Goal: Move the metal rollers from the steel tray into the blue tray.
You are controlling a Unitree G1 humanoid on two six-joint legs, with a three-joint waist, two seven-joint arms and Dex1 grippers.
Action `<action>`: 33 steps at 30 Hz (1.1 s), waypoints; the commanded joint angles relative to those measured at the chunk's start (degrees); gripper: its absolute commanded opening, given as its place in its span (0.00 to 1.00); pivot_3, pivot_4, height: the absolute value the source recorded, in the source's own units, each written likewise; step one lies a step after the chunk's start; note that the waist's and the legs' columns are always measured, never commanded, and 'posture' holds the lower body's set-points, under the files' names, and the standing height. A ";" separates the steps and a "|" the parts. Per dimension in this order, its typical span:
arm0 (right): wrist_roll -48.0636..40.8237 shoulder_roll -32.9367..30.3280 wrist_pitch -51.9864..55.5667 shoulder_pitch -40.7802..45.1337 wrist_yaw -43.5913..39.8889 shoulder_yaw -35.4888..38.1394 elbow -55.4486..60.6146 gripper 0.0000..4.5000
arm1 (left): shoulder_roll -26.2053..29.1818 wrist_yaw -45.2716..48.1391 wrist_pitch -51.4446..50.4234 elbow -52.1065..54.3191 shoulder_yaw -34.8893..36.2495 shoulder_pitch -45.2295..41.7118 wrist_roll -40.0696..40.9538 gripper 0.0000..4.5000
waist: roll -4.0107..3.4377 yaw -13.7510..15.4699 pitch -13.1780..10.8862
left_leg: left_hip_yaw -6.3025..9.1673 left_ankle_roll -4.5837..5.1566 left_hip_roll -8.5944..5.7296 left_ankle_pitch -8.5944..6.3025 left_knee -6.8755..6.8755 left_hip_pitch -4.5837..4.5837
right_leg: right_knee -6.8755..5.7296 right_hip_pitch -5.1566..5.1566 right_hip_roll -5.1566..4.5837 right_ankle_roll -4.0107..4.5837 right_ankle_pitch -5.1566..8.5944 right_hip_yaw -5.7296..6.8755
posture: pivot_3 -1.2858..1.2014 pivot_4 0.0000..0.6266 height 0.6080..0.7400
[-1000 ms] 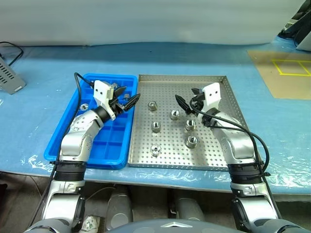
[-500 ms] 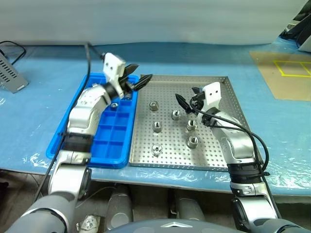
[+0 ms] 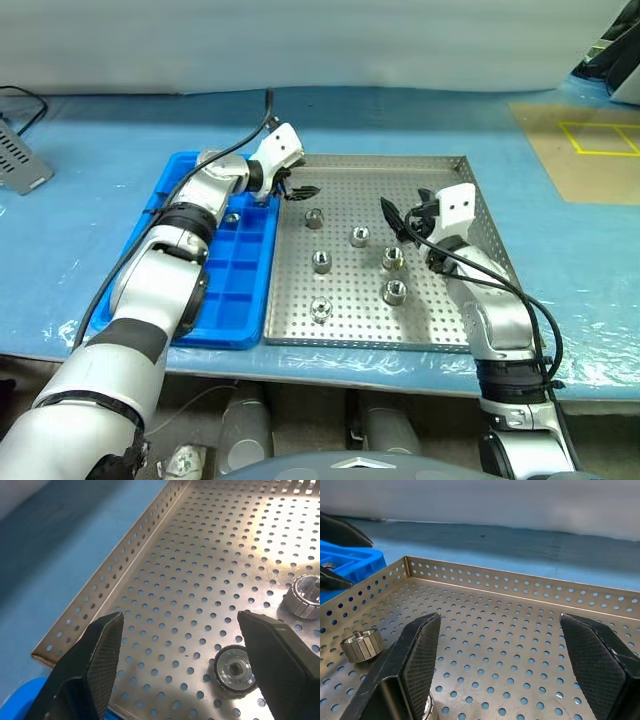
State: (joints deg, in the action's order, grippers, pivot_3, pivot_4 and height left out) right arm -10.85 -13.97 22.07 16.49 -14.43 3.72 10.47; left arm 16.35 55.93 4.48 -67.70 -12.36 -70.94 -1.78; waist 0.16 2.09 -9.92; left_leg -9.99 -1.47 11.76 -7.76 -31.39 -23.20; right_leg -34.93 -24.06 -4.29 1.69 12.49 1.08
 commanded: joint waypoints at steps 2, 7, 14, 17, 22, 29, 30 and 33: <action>0.38 0.36 -0.37 -1.18 1.58 0.65 4.51 0.88 | -1.72 2.68 2.01 -3.34 -1.12 -2.50 -3.68 0.85 | 0.00 -0.11 0.00 | -0.01 0.06 0.00 -0.03 -0.01 0.01 | 0.03 0.02 -0.01 0.00 0.00 0.00 | 0.36 0.24 1.00; 1.26 0.06 -0.18 -2.42 2.58 0.78 5.48 0.88 | -3.17 4.08 0.68 -5.92 -0.53 -2.72 -5.48 0.85 | 0.00 -1.04 0.00 | -0.02 0.17 0.01 -0.10 -0.01 0.02 | 0.04 0.02 0.00 0.01 0.00 0.01 | 0.35 0.24 1.00; 2.43 -0.09 0.18 -3.67 3.06 0.20 6.36 0.88 | -2.72 4.68 0.45 -7.00 -1.09 -1.35 -8.74 0.85 | 0.00 -1.32 0.00 | -0.02 0.24 0.01 -0.13 -0.02 0.02 | 0.05 0.03 -0.01 0.01 0.00 0.01 | 0.35 0.24 1.00; 2.81 -0.25 0.47 -3.80 3.23 0.04 6.53 0.88 | -2.97 2.90 0.35 -7.39 -1.42 -0.50 -10.47 0.85 | 0.00 -1.37 0.00 | -0.02 0.25 0.01 -0.14 -0.02 0.03 | 0.06 0.04 -0.01 0.02 0.00 0.01 | 0.34 0.24 1.00; 3.05 -0.42 0.74 -4.17 3.51 0.57 6.82 0.88 | -4.36 -1.26 -2.70 -8.31 0.07 0.19 -10.69 0.85 | 0.00 -1.42 0.00 | -0.02 0.27 0.02 -0.15 -0.02 0.03 | 0.07 0.06 -0.01 0.02 0.00 0.02 | 0.34 0.24 1.00; 3.64 0.09 0.69 -4.64 4.25 0.02 6.98 0.88 | -5.77 -2.35 -4.81 -8.53 0.53 1.95 -10.94 0.85 | 0.00 -1.83 0.00 | -0.02 0.27 0.02 -0.15 -0.02 0.07 | 0.08 0.07 -0.01 0.02 0.00 0.02 | 0.34 0.24 1.00; 3.71 0.11 0.68 -4.57 4.29 -0.01 6.89 0.88 | -5.77 -2.60 -5.07 -8.56 0.31 2.15 -11.29 0.85 | -0.02 -1.97 0.01 | -0.02 0.27 0.02 -0.15 -0.02 0.08 | 0.07 0.08 0.00 0.02 0.00 0.02 | 0.34 0.24 1.00; 3.82 0.00 0.51 -4.34 4.42 0.01 6.48 0.88 | -5.51 -4.28 -6.23 -8.77 0.14 2.34 -11.90 0.85 | -0.02 -2.48 0.01 | -0.02 0.27 0.01 -0.15 -0.03 0.14 | 0.08 0.16 -0.01 0.02 0.01 0.02 | 0.34 0.24 1.00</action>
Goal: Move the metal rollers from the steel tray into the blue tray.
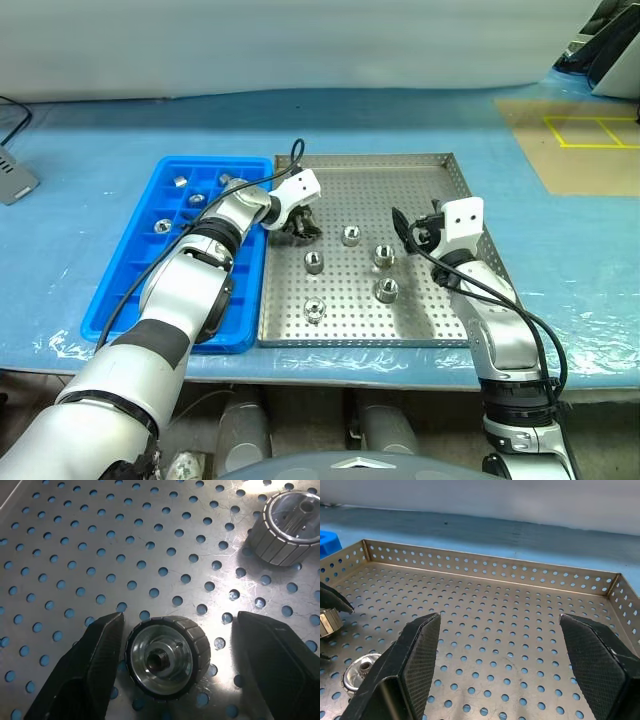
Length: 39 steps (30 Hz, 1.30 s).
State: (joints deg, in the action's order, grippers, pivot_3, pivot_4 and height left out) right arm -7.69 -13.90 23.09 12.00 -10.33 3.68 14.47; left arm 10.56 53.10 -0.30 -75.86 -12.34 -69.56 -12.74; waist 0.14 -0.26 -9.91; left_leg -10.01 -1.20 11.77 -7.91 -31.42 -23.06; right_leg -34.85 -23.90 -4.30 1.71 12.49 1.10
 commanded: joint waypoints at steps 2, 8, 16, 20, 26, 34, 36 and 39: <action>0.70 -0.04 -0.64 0.40 0.48 0.01 2.17 0.88 | 0.65 -1.63 -1.90 -0.73 0.06 1.05 -1.23 0.81 | 0.00 -0.38 0.00 | 0.00 0.00 0.00 0.00 -0.01 0.07 | 0.03 0.09 0.00 0.00 0.00 0.00 | 0.34 0.24 1.00; 0.97 0.39 -1.03 0.66 0.77 -0.40 1.70 0.89 | 1.26 -1.11 -1.54 -0.56 -0.25 1.52 -2.11 0.52 | 0.00 -0.61 0.00 | 0.00 -0.01 0.01 -0.01 0.03 0.38 | 0.08 0.39 0.00 0.00 0.01 0.00 | 0.34 0.24 1.00; 1.27 0.44 -1.49 1.62 0.62 -0.33 0.63 0.89 | 1.22 0.31 -0.89 -0.03 1.38 1.18 -0.51 0.52 | 0.00 -0.61 0.00 | 0.00 0.00 0.00 -0.02 0.15 0.44 | 0.21 0.46 0.00 0.01 0.02 0.01 | 0.35 0.24 1.00; 1.34 0.85 -1.56 1.83 0.63 -0.76 0.71 0.89 | 0.84 7.21 -0.21 1.76 5.55 0.36 4.33 0.52 | 0.00 -0.54 -0.01 | 0.00 0.00 0.00 -0.02 0.15 0.41 | 0.22 0.45 0.00 0.01 0.02 0.03 | 0.35 0.24 1.00; -1.16 0.55 -1.05 3.02 -1.55 0.23 1.81 0.89 | 3.37 19.59 1.62 9.69 9.61 1.58 10.84 0.52 | 0.00 -0.48 -0.03 | 0.00 0.08 0.00 -0.07 0.15 0.12 | 0.30 0.25 -0.02 0.02 0.02 0.06 | 0.36 0.24 1.00; -12.75 -3.53 5.05 5.26 -17.08 -1.69 4.45 0.89 | 15.23 26.13 -8.98 44.93 13.20 18.12 21.05 0.52 | -0.08 -0.47 -0.08 | -0.04 0.22 0.10 0.01 0.31 -0.04 | 0.16 -0.12 0.03 0.18 0.10 0.12 | 0.41 0.24 1.00; -15.53 -5.05 6.73 6.68 -21.85 -2.78 4.05 0.89 | 18.53 24.81 -12.92 53.81 14.36 23.30 23.17 0.52 | -0.09 -0.22 -0.10 | -0.05 0.24 0.10 0.00 0.32 -0.08 | 0.16 -0.12 0.00 0.20 0.12 0.16 | 0.44 0.24 1.00; -18.98 -7.20 9.20 10.65 -29.61 -5.54 1.91 0.89 | 23.20 21.38 -18.17 64.53 17.20 30.58 25.65 0.52 | -0.11 0.65 -0.12 | -0.05 0.08 0.12 -0.07 0.31 -0.11 | 0.16 -0.12 -0.02 0.21 0.13 0.21 | 0.47 0.24 1.00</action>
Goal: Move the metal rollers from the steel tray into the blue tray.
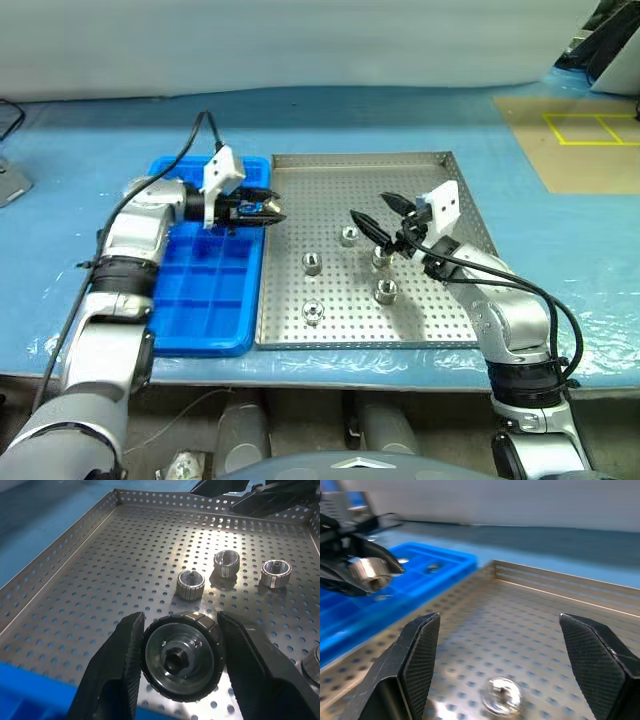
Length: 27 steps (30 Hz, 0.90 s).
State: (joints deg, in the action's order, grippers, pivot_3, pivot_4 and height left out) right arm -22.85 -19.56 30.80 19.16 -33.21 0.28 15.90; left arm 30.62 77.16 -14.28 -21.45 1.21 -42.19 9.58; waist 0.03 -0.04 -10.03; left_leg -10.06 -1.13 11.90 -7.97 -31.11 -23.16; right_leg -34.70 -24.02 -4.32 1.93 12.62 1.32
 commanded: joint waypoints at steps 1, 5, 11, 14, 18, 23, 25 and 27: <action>-4.20 -2.08 1.84 4.79 -8.64 -3.06 -0.47 0.89 | 4.27 -3.82 -5.54 12.76 4.46 5.08 3.98 0.52 | -0.01 0.90 -0.01 | 0.00 -0.03 0.00 0.02 0.00 0.02 | -0.04 0.00 -0.01 0.00 0.00 0.00 | 0.48 0.24 1.00; -5.16 -2.01 1.77 11.84 -17.34 -7.44 -6.74 0.89 | 7.32 -10.35 -11.98 24.28 10.02 14.09 7.40 0.52 | -0.02 2.28 -0.01 | 0.05 -0.21 0.02 0.12 0.02 0.08 | -0.17 0.00 0.00 0.00 0.00 0.07 | 0.54 0.24 1.00; -3.38 1.49 -2.38 20.34 -26.63 -12.87 -17.18 0.89 | 8.56 -20.59 -16.99 35.59 18.42 28.05 9.70 0.52 | -0.02 4.26 -0.02 | 0.08 -0.23 0.04 0.13 0.10 -0.05 | -0.14 -0.15 0.01 0.02 0.02 0.11 | 0.61 0.24 1.00; -2.50 3.51 -4.73 23.19 -29.12 -13.75 -21.29 0.89 | 8.08 -26.21 -18.59 37.21 22.48 33.31 9.52 0.52 | -0.01 5.85 -0.02 | 0.11 -0.23 0.06 0.13 0.11 -0.12 | -0.14 -0.19 0.01 0.07 0.05 0.18 | 0.64 0.24 1.00; -1.77 5.04 -6.10 24.90 -31.46 -14.44 -23.74 0.89 | 6.74 -30.48 -19.83 40.73 25.22 38.56 11.51 0.52 | 0.03 8.11 -0.02 | 0.15 -0.23 0.03 0.12 0.10 -0.15 | -0.13 -0.18 -0.01 0.07 0.06 0.18 | 0.65 0.24 1.00; -1.10 6.14 -6.16 25.08 -32.58 -14.98 -24.27 0.89 | 4.37 -34.36 -19.23 41.19 24.88 41.41 12.82 0.52 | 0.03 10.03 -0.02 | 0.22 -0.26 0.04 0.14 0.09 -0.12 | -0.18 -0.16 -0.02 0.06 0.06 0.18 | 0.66 0.24 1.00; -0.63 6.47 -6.35 24.86 -32.39 -15.01 -24.36 0.89 | 3.42 -35.91 -18.55 40.35 24.21 41.44 12.69 0.52 | 0.04 10.43 -0.02 | 0.24 -0.30 0.04 0.16 0.09 -0.10 | -0.22 -0.16 -0.01 0.05 0.06 0.17 | 0.65 0.24 1.00; -0.09 6.68 -6.76 24.69 -31.92 -14.79 -24.52 0.89 | 3.23 -37.38 -17.50 39.14 22.85 40.90 11.36 0.52 | 0.04 10.59 -0.02 | 0.25 -0.31 0.04 0.17 0.09 -0.10 | -0.23 -0.16 -0.01 0.05 0.06 0.17 | 0.65 0.24 1.00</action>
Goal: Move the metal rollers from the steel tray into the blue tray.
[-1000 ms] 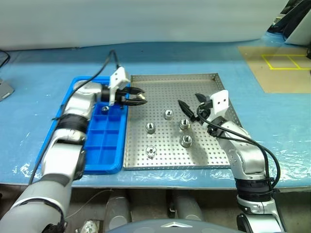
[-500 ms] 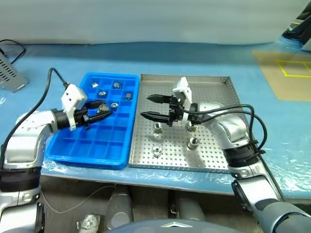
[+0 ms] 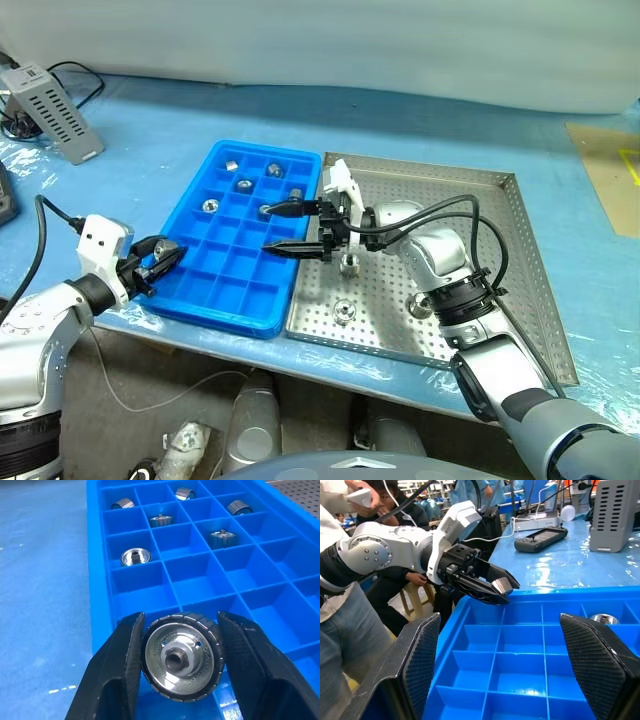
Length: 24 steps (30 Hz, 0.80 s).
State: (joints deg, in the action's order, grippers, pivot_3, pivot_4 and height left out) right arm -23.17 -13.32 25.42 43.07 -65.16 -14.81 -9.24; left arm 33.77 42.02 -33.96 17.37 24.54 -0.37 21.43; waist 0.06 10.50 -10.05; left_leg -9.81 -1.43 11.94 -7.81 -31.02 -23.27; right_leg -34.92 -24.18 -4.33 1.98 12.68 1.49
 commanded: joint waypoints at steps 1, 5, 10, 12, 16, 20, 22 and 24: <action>0.44 0.48 -1.45 0.67 0.26 0.51 0.64 0.89 | 0.44 -2.78 2.93 -0.17 -1.49 -1.09 -1.60 0.52 | 0.01 0.05 0.01 | 0.00 0.00 0.00 0.00 0.00 0.00 | 0.00 0.00 0.00 0.00 0.00 0.00 | 0.65 0.24 1.00; 1.51 0.08 -2.33 -0.24 0.90 0.70 0.76 0.89 | 1.47 -4.58 2.81 -2.42 -2.42 -2.20 -2.46 0.52 | 0.03 -0.15 0.02 | 0.01 0.00 -0.01 0.00 0.00 0.00 | 0.00 -0.01 0.01 -0.02 -0.01 -0.01 | 0.63 0.24 1.00; 3.28 -0.56 -3.92 -0.02 2.63 1.41 0.31 0.89 | 2.74 -4.46 3.59 -7.05 -3.14 -3.14 -2.66 0.56 | 0.03 -0.49 0.02 | 0.01 -0.03 -0.02 0.02 0.00 0.01 | -0.02 -0.03 0.03 -0.02 -0.01 -0.02 | 0.62 0.24 1.00; 3.68 -0.79 -4.22 -0.29 3.02 1.29 0.54 0.89 | 3.29 -3.44 4.38 -7.81 -4.75 -3.31 -2.98 0.65 | 0.03 -0.45 0.02 | 0.01 -0.04 -0.01 0.03 -0.01 0.02 | -0.04 -0.03 0.04 -0.02 -0.01 -0.02 | 0.62 0.24 1.00; 3.38 -1.04 -3.22 -1.51 4.04 1.65 2.42 0.89 | 3.98 0.32 2.68 -5.83 -5.50 -5.74 1.43 0.78 | 0.05 -0.45 0.03 | 0.00 -0.07 -0.01 0.05 -0.05 0.05 | -0.13 -0.02 0.03 -0.02 -0.01 -0.02 | 0.61 0.24 1.00; 2.73 -1.99 -1.74 -2.81 5.15 2.47 4.91 0.89 | 5.52 3.04 1.04 -4.39 -7.24 -10.42 4.11 0.78 | 0.05 -0.48 0.03 | 0.01 -0.10 -0.01 0.07 -0.15 0.04 | -0.28 -0.03 0.03 -0.01 -0.01 -0.02 | 0.60 0.24 1.00; 2.09 -3.09 -0.64 -3.61 5.34 3.19 6.58 0.89 | 6.47 5.36 0.15 -3.75 -8.70 -13.07 5.79 0.78 | 0.05 -0.55 0.03 | 0.01 -0.12 -0.01 0.07 -0.20 0.08 | -0.38 -0.03 0.03 -0.01 -0.01 -0.05 | 0.60 0.24 1.00; 1.42 -4.98 0.68 -4.95 5.50 4.29 8.69 0.89 | 7.23 8.13 1.36 -4.24 -11.66 -16.74 5.74 0.78 | 0.05 -0.40 0.03 | 0.01 -0.13 -0.03 0.09 -0.22 0.11 | -0.45 -0.02 0.02 -0.01 -0.01 -0.08 | 0.60 0.24 1.00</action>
State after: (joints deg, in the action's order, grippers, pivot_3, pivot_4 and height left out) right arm -20.14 -17.42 25.41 38.56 -59.78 -12.62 -4.15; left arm 39.90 47.92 -33.59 11.69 14.29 -15.25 26.00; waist 0.11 10.11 -10.02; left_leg -9.80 -1.58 11.91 -7.71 -31.24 -23.16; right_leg -35.39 -24.21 -4.31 1.96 12.67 1.42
